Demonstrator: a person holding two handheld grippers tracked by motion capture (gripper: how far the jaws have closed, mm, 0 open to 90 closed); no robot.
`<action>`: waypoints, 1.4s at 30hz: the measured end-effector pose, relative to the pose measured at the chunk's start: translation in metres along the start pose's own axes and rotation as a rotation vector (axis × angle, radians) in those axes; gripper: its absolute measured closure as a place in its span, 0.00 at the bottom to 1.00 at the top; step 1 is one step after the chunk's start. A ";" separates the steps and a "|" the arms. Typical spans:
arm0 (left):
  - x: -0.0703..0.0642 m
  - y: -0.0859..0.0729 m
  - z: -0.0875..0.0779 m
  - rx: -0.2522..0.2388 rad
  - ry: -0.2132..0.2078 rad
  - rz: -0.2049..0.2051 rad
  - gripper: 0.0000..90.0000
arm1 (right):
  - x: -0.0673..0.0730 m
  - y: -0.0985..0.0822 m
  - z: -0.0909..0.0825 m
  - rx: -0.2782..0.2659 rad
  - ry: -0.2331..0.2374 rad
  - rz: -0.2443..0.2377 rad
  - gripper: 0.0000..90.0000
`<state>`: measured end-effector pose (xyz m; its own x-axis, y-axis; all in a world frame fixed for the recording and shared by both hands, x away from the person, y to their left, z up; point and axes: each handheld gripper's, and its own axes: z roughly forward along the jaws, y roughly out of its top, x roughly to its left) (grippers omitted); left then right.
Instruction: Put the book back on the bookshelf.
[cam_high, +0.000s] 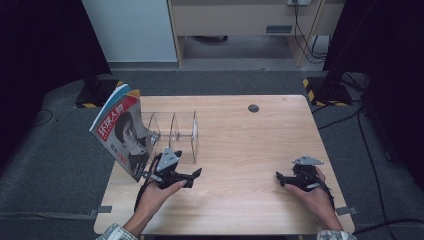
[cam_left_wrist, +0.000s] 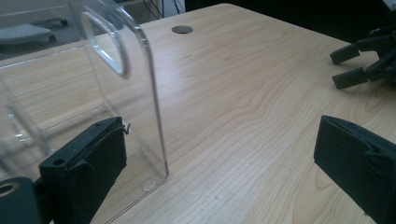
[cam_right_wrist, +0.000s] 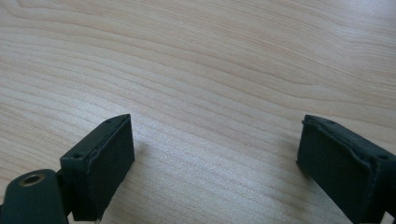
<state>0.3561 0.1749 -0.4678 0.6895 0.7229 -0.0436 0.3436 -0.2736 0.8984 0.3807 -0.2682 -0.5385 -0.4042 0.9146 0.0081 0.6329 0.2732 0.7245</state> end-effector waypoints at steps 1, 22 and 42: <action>-0.002 0.000 0.003 0.005 -0.004 0.002 0.02 | 0.000 0.000 0.000 0.002 0.000 -0.002 0.11; -0.040 -0.003 0.073 0.143 -0.095 0.078 0.03 | 0.001 0.000 0.001 0.018 -0.006 0.001 0.05; -0.070 -0.002 0.120 0.252 -0.139 0.106 0.04 | 0.001 0.000 0.000 0.019 -0.005 0.000 0.05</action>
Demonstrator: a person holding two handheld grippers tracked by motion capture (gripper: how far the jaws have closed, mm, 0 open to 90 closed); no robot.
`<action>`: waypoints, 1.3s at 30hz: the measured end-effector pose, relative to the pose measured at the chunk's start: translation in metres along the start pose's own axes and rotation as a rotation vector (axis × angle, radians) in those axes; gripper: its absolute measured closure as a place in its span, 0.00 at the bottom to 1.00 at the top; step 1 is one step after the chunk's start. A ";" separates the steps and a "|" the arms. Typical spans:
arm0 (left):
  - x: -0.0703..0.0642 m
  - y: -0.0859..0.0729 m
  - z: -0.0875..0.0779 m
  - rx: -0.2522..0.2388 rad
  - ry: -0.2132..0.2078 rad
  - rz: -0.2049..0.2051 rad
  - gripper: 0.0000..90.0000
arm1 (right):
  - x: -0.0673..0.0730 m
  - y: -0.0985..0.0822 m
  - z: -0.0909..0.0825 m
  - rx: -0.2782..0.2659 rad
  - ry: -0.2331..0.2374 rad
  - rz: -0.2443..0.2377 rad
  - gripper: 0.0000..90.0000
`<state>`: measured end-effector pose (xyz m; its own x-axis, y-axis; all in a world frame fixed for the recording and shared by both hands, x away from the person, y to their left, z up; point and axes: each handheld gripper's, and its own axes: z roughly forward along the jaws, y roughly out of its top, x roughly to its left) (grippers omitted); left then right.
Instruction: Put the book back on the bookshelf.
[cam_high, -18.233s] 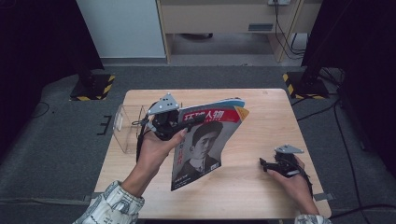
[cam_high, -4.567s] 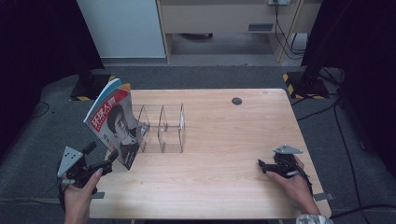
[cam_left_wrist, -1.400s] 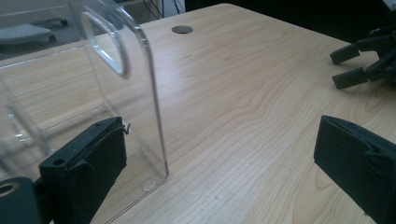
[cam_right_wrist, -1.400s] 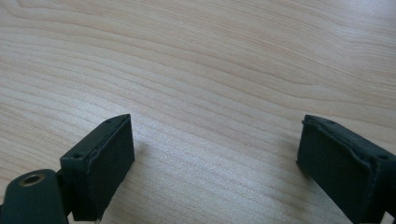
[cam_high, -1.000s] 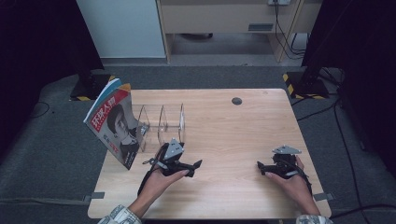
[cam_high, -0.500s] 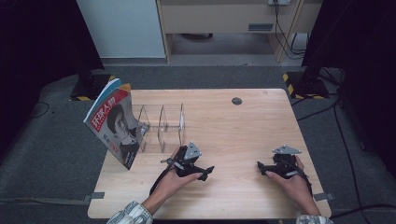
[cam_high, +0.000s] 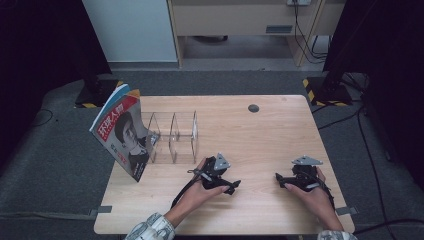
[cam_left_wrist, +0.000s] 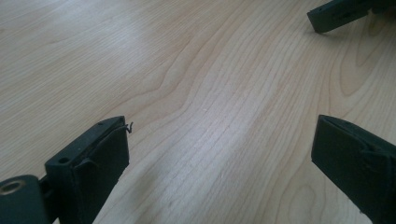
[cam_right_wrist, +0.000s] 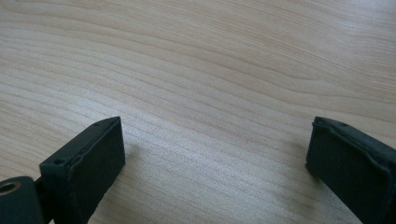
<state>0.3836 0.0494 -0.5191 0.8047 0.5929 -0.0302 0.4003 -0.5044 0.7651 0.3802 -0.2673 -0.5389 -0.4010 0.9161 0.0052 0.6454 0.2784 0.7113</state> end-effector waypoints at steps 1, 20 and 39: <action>-0.001 0.001 0.003 0.004 0.003 -0.001 0.04 | 0.000 0.000 0.000 -0.001 -0.001 -0.001 0.05; 0.007 0.029 0.042 0.010 0.057 -0.051 0.05 | 0.000 0.000 0.000 0.000 0.002 0.000 0.06; 0.019 0.022 0.055 0.082 0.113 -0.070 0.04 | 0.000 0.000 0.000 0.000 0.000 0.001 0.06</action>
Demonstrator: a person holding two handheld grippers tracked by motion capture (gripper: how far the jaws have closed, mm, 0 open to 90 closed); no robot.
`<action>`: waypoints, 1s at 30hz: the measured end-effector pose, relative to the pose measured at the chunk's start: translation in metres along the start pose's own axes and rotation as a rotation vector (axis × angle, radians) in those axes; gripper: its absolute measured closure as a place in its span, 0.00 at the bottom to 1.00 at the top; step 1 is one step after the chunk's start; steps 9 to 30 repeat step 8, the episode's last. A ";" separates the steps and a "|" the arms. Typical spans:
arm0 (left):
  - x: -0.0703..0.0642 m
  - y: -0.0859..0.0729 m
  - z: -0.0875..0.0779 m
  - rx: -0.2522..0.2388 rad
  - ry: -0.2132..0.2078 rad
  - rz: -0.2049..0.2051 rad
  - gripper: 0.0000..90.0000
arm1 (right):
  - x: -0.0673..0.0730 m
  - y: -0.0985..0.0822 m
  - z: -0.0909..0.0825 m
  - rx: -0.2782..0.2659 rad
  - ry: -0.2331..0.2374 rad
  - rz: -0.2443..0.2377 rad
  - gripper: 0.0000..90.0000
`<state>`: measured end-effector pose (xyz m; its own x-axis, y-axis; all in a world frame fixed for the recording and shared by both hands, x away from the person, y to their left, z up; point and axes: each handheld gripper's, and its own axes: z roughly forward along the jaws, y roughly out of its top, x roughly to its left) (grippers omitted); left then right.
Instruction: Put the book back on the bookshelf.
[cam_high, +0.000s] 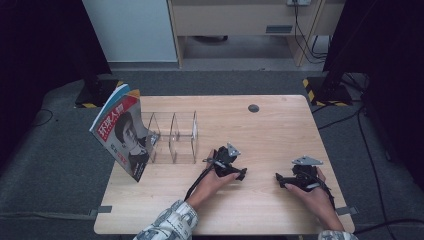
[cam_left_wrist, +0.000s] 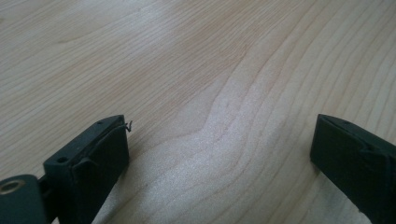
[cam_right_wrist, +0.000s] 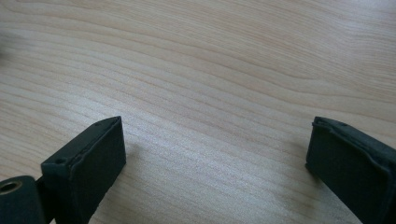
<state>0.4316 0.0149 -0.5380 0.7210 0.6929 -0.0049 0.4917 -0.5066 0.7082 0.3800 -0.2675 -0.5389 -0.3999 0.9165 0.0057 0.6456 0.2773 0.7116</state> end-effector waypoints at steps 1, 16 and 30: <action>0.000 0.000 0.000 0.002 0.006 -0.006 0.03 | 0.000 0.000 0.000 0.000 0.000 0.000 0.05; 0.000 0.000 0.000 0.005 0.015 -0.016 0.01 | 0.001 0.000 0.000 -0.003 -0.003 0.005 0.05; 0.000 0.000 0.000 0.005 0.015 -0.016 0.01 | 0.001 0.000 0.000 -0.003 -0.003 0.005 0.05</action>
